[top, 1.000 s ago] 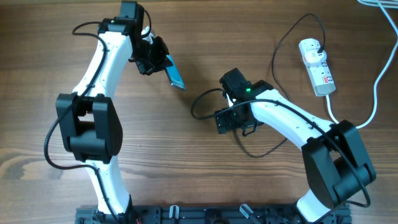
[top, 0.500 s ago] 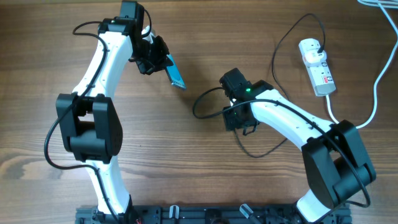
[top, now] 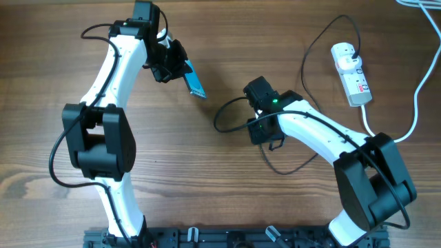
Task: Plug charger to phone and switch on socket
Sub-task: 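Lower the right gripper and grasp the black USB-C cable plug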
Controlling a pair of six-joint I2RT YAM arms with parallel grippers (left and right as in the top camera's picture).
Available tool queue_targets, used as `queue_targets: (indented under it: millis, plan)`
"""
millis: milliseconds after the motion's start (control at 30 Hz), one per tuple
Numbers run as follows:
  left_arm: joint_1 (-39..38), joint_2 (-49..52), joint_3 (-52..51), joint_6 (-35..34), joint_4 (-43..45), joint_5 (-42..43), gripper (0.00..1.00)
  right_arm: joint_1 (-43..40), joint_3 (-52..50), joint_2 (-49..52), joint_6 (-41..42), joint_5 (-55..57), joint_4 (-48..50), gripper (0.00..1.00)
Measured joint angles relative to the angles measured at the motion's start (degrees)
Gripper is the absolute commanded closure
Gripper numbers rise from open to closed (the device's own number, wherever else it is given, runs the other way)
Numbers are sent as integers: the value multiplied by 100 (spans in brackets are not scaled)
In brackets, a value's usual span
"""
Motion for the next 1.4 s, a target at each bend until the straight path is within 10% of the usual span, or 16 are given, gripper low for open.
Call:
queue_targets:
  millis: [1400]
  plan:
    - [0,0,0,-26,42,20,96,317,-15,260,240,195,129,71]
